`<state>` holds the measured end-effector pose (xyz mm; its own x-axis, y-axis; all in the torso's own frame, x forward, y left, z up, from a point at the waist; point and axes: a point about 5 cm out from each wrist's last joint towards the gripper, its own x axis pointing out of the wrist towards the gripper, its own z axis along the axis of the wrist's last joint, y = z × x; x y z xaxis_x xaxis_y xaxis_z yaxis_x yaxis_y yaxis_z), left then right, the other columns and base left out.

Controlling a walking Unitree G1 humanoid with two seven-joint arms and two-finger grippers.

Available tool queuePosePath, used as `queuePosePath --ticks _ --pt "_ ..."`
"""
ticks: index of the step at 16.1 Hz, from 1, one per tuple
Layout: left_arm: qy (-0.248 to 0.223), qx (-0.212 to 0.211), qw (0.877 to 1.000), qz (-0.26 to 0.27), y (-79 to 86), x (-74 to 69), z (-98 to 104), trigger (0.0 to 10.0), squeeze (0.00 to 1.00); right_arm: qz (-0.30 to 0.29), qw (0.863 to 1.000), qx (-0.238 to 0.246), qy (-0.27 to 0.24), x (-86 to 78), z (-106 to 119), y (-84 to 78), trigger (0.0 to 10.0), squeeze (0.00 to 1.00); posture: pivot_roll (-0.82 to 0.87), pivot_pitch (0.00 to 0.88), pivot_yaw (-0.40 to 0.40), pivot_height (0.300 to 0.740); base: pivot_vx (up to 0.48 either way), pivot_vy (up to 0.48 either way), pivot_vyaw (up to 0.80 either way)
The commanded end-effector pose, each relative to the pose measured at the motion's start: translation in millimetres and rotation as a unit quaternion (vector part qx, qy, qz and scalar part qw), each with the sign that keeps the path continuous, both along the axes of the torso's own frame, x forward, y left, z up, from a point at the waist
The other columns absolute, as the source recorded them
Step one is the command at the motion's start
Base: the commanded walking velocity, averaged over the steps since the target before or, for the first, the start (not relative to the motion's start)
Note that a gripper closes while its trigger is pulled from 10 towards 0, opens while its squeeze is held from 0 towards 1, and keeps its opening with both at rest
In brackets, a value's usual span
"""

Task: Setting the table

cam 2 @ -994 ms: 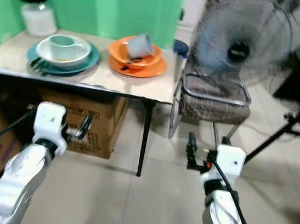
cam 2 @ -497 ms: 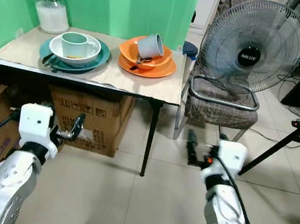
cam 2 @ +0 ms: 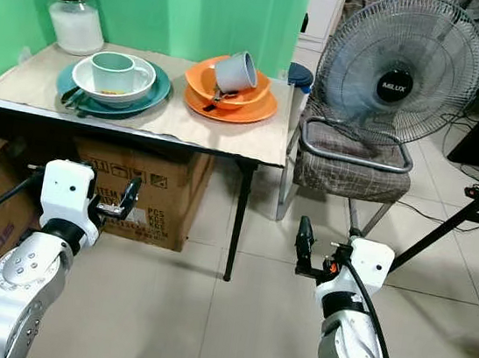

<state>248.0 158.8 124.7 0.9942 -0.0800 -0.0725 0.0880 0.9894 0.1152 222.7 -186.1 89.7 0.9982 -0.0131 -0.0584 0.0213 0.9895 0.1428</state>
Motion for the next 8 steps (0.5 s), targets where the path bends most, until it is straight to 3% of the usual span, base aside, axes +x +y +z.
queuePosePath --ticks 1,5,6,8 --pt "-0.007 -0.003 1.0 -0.003 -0.7 1.2 2 10.0 0.0 -0.002 1.0 -0.005 0.005 -1.2 0 -1.8 10.0 1.0 0.0 0.0 -0.02 0.74 0.0 0.0 0.0" --pt "-0.007 -0.003 1.0 -0.003 -0.7 1.2 2 10.0 0.0 -0.002 1.0 -0.005 0.005 -1.2 0 -1.8 10.0 1.0 0.0 0.0 -0.02 0.74 0.0 0.0 0.0" --pt "0.0 0.0 1.0 0.01 10.6 -3.1 -2 10.0 0.0 0.017 0.999 -0.026 0.009 -0.5 0 4.5 10.0 0.0 0.01 0.0 -0.031 0.74 0.281 -0.292 0.0" --pt "-0.002 0.001 1.0 0.003 8.5 -8.8 -1 10.0 0.0 0.02 1.0 -0.008 0.005 1.4 3 5.5 10.0 0.0 0.02 0.0 -0.046 0.74 0.33 -0.311 0.0"
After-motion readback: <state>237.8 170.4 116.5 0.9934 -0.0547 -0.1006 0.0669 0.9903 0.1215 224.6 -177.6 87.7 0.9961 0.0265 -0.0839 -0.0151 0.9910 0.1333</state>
